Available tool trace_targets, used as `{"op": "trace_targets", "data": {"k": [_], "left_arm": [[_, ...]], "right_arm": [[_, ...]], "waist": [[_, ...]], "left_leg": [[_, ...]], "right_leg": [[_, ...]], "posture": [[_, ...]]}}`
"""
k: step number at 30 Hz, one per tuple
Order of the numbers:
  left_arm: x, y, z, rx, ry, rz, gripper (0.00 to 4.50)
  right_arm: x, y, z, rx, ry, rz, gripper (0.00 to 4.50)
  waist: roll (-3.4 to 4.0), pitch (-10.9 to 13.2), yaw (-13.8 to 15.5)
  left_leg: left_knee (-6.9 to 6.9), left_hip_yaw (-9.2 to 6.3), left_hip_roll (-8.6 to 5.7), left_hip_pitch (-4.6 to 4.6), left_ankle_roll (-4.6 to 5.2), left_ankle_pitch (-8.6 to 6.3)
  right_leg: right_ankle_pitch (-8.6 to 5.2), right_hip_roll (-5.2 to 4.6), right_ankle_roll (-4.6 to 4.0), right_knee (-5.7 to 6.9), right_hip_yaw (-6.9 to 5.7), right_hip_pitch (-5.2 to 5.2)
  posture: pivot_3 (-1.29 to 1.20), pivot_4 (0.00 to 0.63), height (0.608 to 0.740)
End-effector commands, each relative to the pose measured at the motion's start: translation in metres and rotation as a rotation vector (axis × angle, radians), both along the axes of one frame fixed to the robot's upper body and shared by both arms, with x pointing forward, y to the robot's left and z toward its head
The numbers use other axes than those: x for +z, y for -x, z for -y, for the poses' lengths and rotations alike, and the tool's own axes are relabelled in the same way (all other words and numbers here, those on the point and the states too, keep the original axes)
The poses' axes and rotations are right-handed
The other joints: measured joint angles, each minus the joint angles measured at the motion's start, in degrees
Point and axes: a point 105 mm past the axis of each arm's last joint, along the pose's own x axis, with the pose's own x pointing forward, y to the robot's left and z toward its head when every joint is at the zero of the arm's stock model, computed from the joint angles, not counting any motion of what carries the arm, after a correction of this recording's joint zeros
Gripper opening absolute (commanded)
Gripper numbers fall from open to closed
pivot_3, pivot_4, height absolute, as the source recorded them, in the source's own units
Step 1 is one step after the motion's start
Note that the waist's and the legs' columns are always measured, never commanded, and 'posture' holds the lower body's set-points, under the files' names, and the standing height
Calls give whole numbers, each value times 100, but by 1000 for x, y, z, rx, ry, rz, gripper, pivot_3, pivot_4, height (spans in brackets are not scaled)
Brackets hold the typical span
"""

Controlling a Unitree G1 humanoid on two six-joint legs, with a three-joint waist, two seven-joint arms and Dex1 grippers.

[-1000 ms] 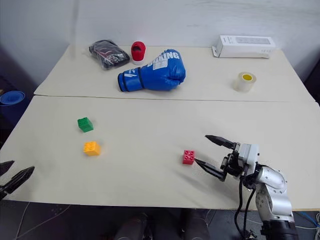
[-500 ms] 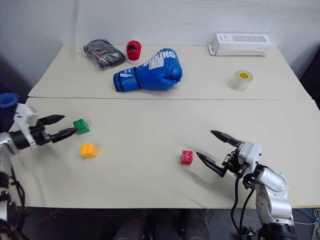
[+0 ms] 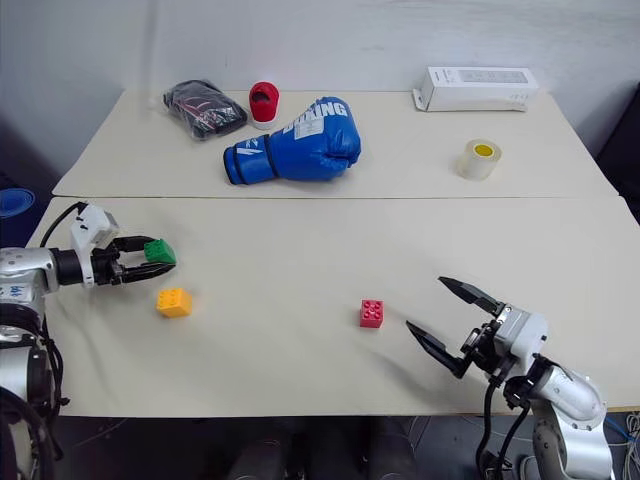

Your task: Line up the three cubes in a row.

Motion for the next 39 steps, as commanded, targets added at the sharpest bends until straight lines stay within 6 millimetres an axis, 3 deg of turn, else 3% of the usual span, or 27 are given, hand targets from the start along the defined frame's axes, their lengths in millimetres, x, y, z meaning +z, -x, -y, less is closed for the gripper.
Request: {"op": "trace_targets", "data": {"k": [1, 4, 7, 10, 15, 17, 22, 24, 26, 33, 39], "left_arm": [[7, -3, 3, -16, -10, 23, 2434], [7, -2, 1, -12, -13, 21, 1513], [13, -2, -1, -14, -9, 41, 1506], [39, -6, 9, -74, 36, 116, 1506], [75, -1, 56, -388, 3, 130, 1506], [81, 15, 91, -560, -40, 57, 1506], [67, 52, 150, -715, -115, -51, 1506], [46, 67, 185, -768, -173, -66, 1506], [31, 73, 207, -771, -191, -55, 1506], [-5, 61, 256, -714, -197, 12, 1506], [-24, 54, 265, -724, -234, 7, 1506]], "right_arm": [[14, 3, 1, -5, 18, 58, 4500], [16, 2, 0, -3, 22, 58, 4500], [17, 0, 0, 1, 27, 59, 4500], [20, -3, 2, 2, 37, 62, 4500], [22, 3, 7, 35, 82, 35, 4500], [20, 10, 10, 80, 140, 7, 4500], [16, 24, 14, 167, 215, -50, 4500], [16, 30, 15, 204, 242, -67, 4500], [16, 33, 15, 220, 254, -71, 4500], [18, 30, 6, 207, 227, -49, 4500], [17, 31, -3, 206, 210, -43, 4500]], "waist": [[0, 0, 2], [-1, -1, 2], [-1, -1, 2], [-9, 4, 3], [-16, 4, 56], [-15, 4, 58], [-13, 6, 0], [-12, 6, 8], [-10, 7, 31], [-12, 8, 155], [-12, 8, 174]], "left_leg": [[0, 0, 0, 0, 0, 0], [2, 0, 0, 0, 1, 0], [2, 0, 0, 0, 1, 0], [4, 0, 0, -1, 1, 1], [15, -5, -3, -10, 4, 1], [18, -4, -6, -10, 7, -1], [31, -12, 1, -9, 8, -5], [33, -10, 10, -5, 4, -5], [35, -11, 10, 5, 3, -5], [53, -12, 11, 6, 3, -8], [66, -16, 12, -1, 6, -11]], "right_leg": [[0, 0, 0, 0, 0, 0], [0, 0, 0, 1, 0, 0], [0, 0, 0, 2, 0, 0], [0, 0, 0, 3, -1, 0], [0, 0, 1, 4, -4, -1], [2, 1, 3, 2, -1, -1], [3, 3, 5, 0, 46, 10], [2, 11, 4, 2, 56, 10], [2, 11, 4, 4, 64, 21], [3, 8, 4, -1, 73, 24], [3, 3, 4, 0, 66, 24]], "posture": [[0, 150, 740], [0, 150, 740], [0, 150, 740], [0, 150, 740], [0, 150, 740], [0, 150, 740], [0, 150, 740], [0, 150, 740], [0, 150, 740], [0, 150, 740], [0, 150, 740]]}}
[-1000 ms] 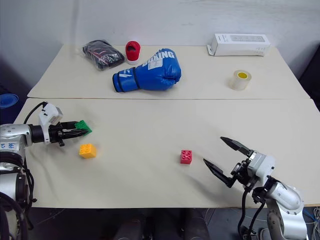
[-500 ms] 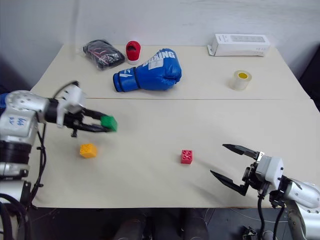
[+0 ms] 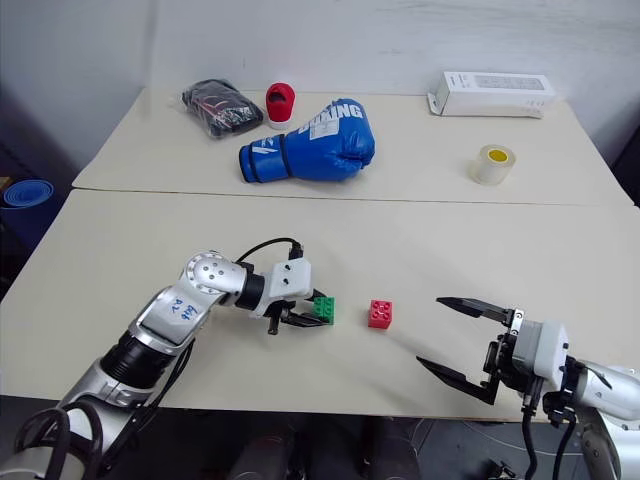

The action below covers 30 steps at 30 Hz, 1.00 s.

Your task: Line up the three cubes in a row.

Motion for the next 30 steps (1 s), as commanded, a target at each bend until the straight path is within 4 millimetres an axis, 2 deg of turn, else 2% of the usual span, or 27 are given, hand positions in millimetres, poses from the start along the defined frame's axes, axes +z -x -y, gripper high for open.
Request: {"op": "trace_targets", "data": {"k": [1, 6, 8, 12, 13, 18, 20, 21, 22, 25, 26, 28, 29, 30], "left_arm": [[-3, -2, 1, -22, -31, 31, 1506], [-4, -5, -3, -16, -41, 37, 1506], [-3, -2, -3, -32, -40, 8, 2245], [28, 2, 5, -59, 75, 28, 3440], [40, 5, 1, -68, 105, 26, 3727], [74, 10, -23, -99, 183, 93, 3727], [96, 16, -42, -99, 301, 104, 3727], [104, 19, -49, -107, 342, 110, 3727], [107, 21, -66, -82, 361, 120, 3902], [97, 17, -139, 138, 354, 140, 4455], [92, 17, -165, 227, 351, 148, 4455], [83, 21, -202, 371, 382, 147, 4455], [72, 25, -226, 464, 394, 132, 4455], [65, 30, -240, 519, 399, 122, 4455]], "right_arm": [[4, 3, -5, 5, -10, 21, 4500], [4, 2, -3, -8, -10, 24, 4500], [3, 2, -3, -12, -11, 24, 4500], [1, 1, -2, -16, -14, 22, 4500], [0, -1, -2, -15, -14, 20, 4500], [-1, -7, -1, 9, -15, 18, 4500], [0, -10, -3, 28, -19, 27, 4500], [1, -11, -4, 36, -20, 31, 4500], [3, -13, -6, 42, -31, 37, 4500], [8, -18, -16, 80, -77, 28, 4500], [8, -20, -20, 93, -88, 32, 4500], [7, -21, -29, 119, -104, 42, 4500], [6, -21, -35, 137, -116, 48, 4500], [6, -21, -39, 149, -124, 52, 4500]], "waist": [[0, 0, 1], [0, 0, 2], [0, 0, -2], [0, 0, -4], [0, 0, -1], [1, 0, -21], [3, 1, -32], [4, 2, -35], [4, 2, -42], [6, 3, -129], [7, 3, -161], [11, 6, -166], [11, 6, -161], [10, 5, -159]], "left_leg": [[2, -1, 0, 0, 0, 0], [9, -5, -2, 0, 3, -1], [10, -6, -3, 1, 4, -2], [10, -9, -4, -5, 4, -2], [10, -11, -4, -7, 4, -2], [13, -20, -4, -7, 4, -2], [13, -19, -4, -6, 3, -1], [13, -19, -3, -7, 3, -1], [13, -20, -3, -7, 3, -1], [11, -20, 0, -4, 0, -3], [10, -22, 2, -3, -2, -3], [8, -27, 6, -4, -9, -3], [10, -33, 4, -8, -8, -3], [10, -33, 3, -9, -7, -4]], "right_leg": [[0, 0, 0, -1, -1, 0], [0, -27, 0, -3, -5, 3], [0, -31, 0, -2, -6, 3], [0, -31, 0, -1, -11, 1], [0, -31, 0, 1, -14, 1], [-1, -37, -2, 0, -24, 3], [-2, -37, -3, 1, -28, 4], [-2, -38, -3, 3, -28, 3], [-2, -38, -3, 4, -31, 3], [-5, -44, -9, 5, -43, 4], [-7, -44, -12, 5, -49, 3], [-10, -42, -17, 8, -58, 3], [-11, -45, -18, 8, -62, 3], [-11, -49, -18, 4, -62, 4]], "posture": [[0, 150, 740], [0, 150, 740], [0, 150, 740], [0, 150, 740], [0, 150, 740], [0, 150, 740], [0, 150, 740], [0, 150, 740], [0, 150, 740], [0, 150, 740], [0, 150, 740], [0, 150, 740], [0, 150, 740], [0, 150, 740]]}}
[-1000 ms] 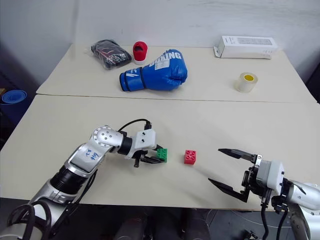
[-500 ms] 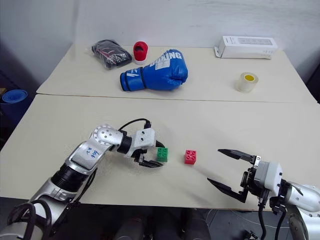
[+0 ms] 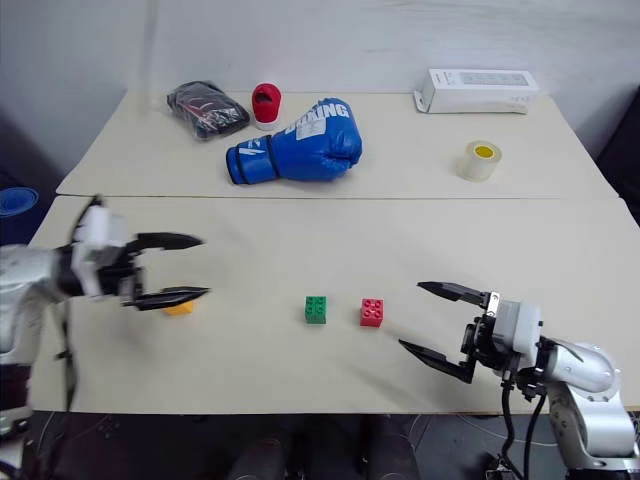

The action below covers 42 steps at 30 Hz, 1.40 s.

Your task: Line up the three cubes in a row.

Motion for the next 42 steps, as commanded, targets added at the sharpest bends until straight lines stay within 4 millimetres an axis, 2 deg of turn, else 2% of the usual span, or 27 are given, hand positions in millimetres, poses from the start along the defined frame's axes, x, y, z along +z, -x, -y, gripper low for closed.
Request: {"op": "trace_targets", "data": {"k": [1, 6, 9, 13, 16, 20, 25, 28, 31, 36, 37, 39, 42], "left_arm": [[-15, 19, -61, 217, 29, -22, 4455], [-38, 49, -116, 459, 29, -99, 4455], [-54, 58, -124, 496, 33, -147, 4455], [-53, 42, -103, 415, 31, -109, 4455], [-46, 20, -72, 267, 3, -69, 4455], [-51, 2, -44, 102, -75, -78, 4455], [-65, -7, -34, -14, -166, -126, 4455], [-64, -11, -36, -33, -187, -121, 3908], [-62, -14, -37, -45, -187, -121, 3001], [-52, -15, -19, -157, -185, -95, 1597], [-51, -15, -15, -180, -192, -91, 1481], [-48, -13, 2, -281, -231, -90, 1484], [-49, -8, 18, -379, -297, -109, 1484]], "right_arm": [[5, 1, -20, 58, -44, 51, 4500], [8, 3, -38, 94, -95, 83, 4500], [7, 5, -44, 110, -101, 86, 4500], [6, 3, -41, 100, -94, 91, 4500], [6, 2, -36, 86, -76, 96, 4500], [5, 2, -30, 70, -55, 96, 4500], [4, 1, -22, 34, -30, 105, 4500], [4, 2, -16, 7, -20, 111, 4500], [4, 3, -13, -18, -19, 115, 4500], [-2, 8, -7, -40, -4, 94, 4500], [-3, 9, -5, -43, 0, 91, 4500], [-5, 11, 3, -58, 20, 66, 4500], [-7, 17, 12, -66, 40, 43, 4500]], "waist": [[-1, 0, 13], [-3, -1, 70], [-5, -3, 108], [-5, -2, 157], [-7, -4, 166], [-8, -4, 126], [-7, -4, -26], [-7, -4, -18], [-7, -4, -8], [-7, -4, 13], [-8, -4, 10], [-7, -4, 14], [-7, -4, 15]], "left_leg": [[0, -5, -2, 1, 1, -1], [0, -20, -12, -9, 10, -11], [0, -22, -13, -9, 8, -14], [-1, -22, -14, -7, 5, -18], [0, -22, -15, -7, 5, -18], [-1, -14, -16, -8, 5, -18], [-7, 16, -12, -1, 6, -18], [-6, 21, -7, -2, 6, -17], [-4, 20, -9, -3, 7, -17], [-2, 17, -13, -4, 10, -16], [-2, 17, -14, -5, 11, -15], [-2, 17, -14, -5, 12, -15], [0, 13, -16, -5, 13, -14]], "right_leg": [[0, -7, 0, -3, -3, 2], [1, -22, 3, -6, -10, 2], [1, -24, 3, -13, -9, 2], [1, -27, 3, -12, -8, 2], [1, -28, 3, -10, -9, 3], [2, -24, 4, 20, -9, 0], [2, -4, 4, 24, -7, -7], [2, 1, 4, 25, -6, -11], [2, -5, 4, 26, -1, -12], [2, -12, 5, 26, -1, -11], [2, -14, 5, 27, -1, -10], [2, -14, 5, 27, -1, -10], [2, -16, 5, 27, -4, -7]], "posture": [[0, 150, 740], [0, 150, 740], [0, 150, 740], [0, 150, 740], [0, 150, 740], [0, 150, 740], [0, 150, 740], [0, 150, 740], [0, 150, 740], [0, 150, 740], [0, 150, 740], [0, 150, 740], [0, 150, 740]]}}
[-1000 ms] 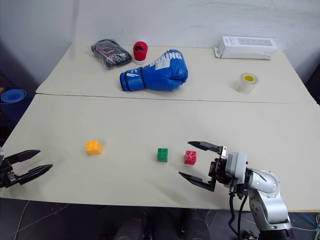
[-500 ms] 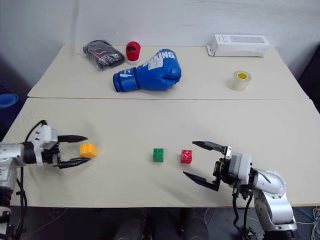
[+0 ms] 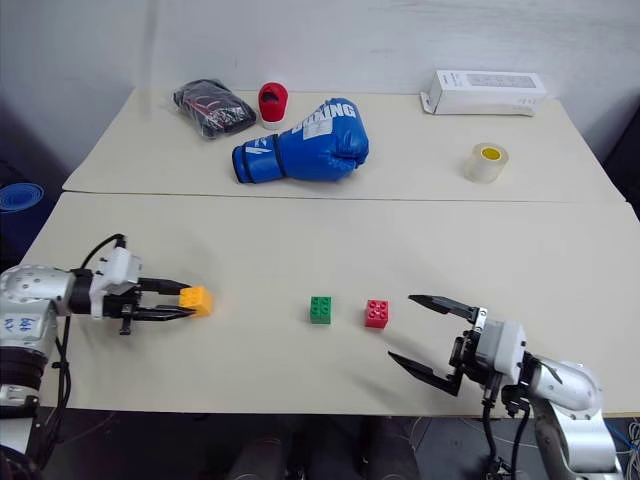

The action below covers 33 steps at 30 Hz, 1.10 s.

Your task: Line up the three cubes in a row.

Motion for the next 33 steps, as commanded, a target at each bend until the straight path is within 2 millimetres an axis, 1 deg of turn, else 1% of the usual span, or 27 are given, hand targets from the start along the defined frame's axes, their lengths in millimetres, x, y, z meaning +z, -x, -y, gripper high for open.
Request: {"op": "trace_targets", "data": {"k": [1, 2, 4, 7, 9, 13, 16, 20, 21, 22, 23, 26, 28, 31, 32, 33], "left_arm": [[13, 1, 34, -196, -69, 30, 1484], [13, -6, 47, -200, -67, 39, 1484], [11, -12, 63, -205, -83, 47, 1484], [2, -12, 70, -209, -108, 55, 1484], [1, -12, 76, -197, -72, 33, 1484], [-3, -13, 79, -192, -87, 32, 1484], [-4, -15, 81, -174, -52, 21, 1484], [-7, -8, 79, -205, -36, -8, 1484], [-5, -8, 79, -206, -24, -1, 2186], [-3, -9, 79, -202, -8, 14, 2233], [0, -10, 78, -194, 6, 28, 2472], [12, -12, 70, -168, 50, 82, 3383], [17, -7, 59, -145, 69, 90, 3383], [19, 2, 24, -46, 44, 118, 3383], [19, 4, 16, -18, 34, 127, 3383], [19, 6, 3, 44, 23, 147, 3383]], "right_arm": [[8, 6, 18, -19, 39, 16, 4500], [7, 6, 24, -33, 55, 6, 4500], [6, 6, 27, -44, 65, 0, 4500], [4, 7, 23, -47, 56, -1, 4500], [4, 8, 22, -49, 48, -3, 4500], [2, 9, 19, -49, 46, -7, 4500], [1, 8, 17, -51, 39, -6, 4500], [0, 4, 12, -44, 32, 1, 4500], [0, 2, 12, -46, 32, 4, 4500], [1, 1, 13, -47, 32, 7, 4500], [1, -1, 14, -48, 33, 9, 4500], [4, -4, 18, -51, 40, 20, 4500], [6, -4, 21, -54, 44, 25, 4500], [13, -5, 30, -30, 85, 27, 4500], [15, -5, 31, -25, 95, 30, 4500], [20, -9, 36, -30, 114, 47, 4500]], "waist": [[0, 0, -3], [0, 0, 19], [0, 0, 60], [1, 0, 49], [1, 0, 28], [1, 0, 2], [1, 0, 13], [1, 0, 16], [1, 0, 17], [1, 0, 16], [1, 0, 15], [1, 1, 15], [1, 1, 14], [7, 4, -45], [7, 4, -55], [7, 4, -55]], "left_leg": [[-1, 0, 0, 1, 0, 0], [0, -1, 0, 1, 0, 0], [4, -3, -5, 0, 6, 3], [3, 0, -6, 5, 7, 4], [0, 3, -1, 4, 5, 3], [1, 2, 1, 4, 4, 5], [3, -1, 0, 4, 5, 5], [4, -3, -1, 4, 5, 5], [4, -3, -1, 5, 5, 5], [4, -4, -1, 4, 5, 5], [4, -4, -1, 4, 5, 5], [6, -7, -1, 1, 5, 6], [6, -9, -1, 1, 5, 6], [2, -9, -1, 1, 5, 5], [0, -8, 0, 2, 5, 5], [0, -8, 2, 2, 4, 5]], "right_leg": [[0, 0, 0, 0, 1, 0], [0, 0, 0, 0, 0, 0], [2, 1, 4, 0, -1, 5], [4, 1, 8, -2, 3, 7], [4, 5, 7, -2, 5, 4], [3, 5, 6, -2, 3, 6], [3, 1, 6, -2, 2, 7], [3, 0, 6, -3, 1, 7], [3, -1, 6, -2, 1, 7], [3, -1, 6, -3, 1, 7], [3, -1, 6, -3, 1, 7], [3, 0, 5, -2, -2, 6], [3, -3, 5, -4, -3, 7], [3, -3, 6, -8, -2, 6], [3, -2, 5, -8, -1, 6], [3, -1, 6, -9, -2, 6]], "posture": [[0, 150, 740], [0, 150, 740], [0, 150, 740], [0, 150, 740], [0, 150, 740], [0, 150, 740], [0, 150, 740], [0, 150, 740], [0, 150, 740], [0, 150, 740], [0, 150, 740], [0, 150, 740], [0, 150, 740], [0, 150, 740], [0, 150, 740], [0, 150, 740]]}}
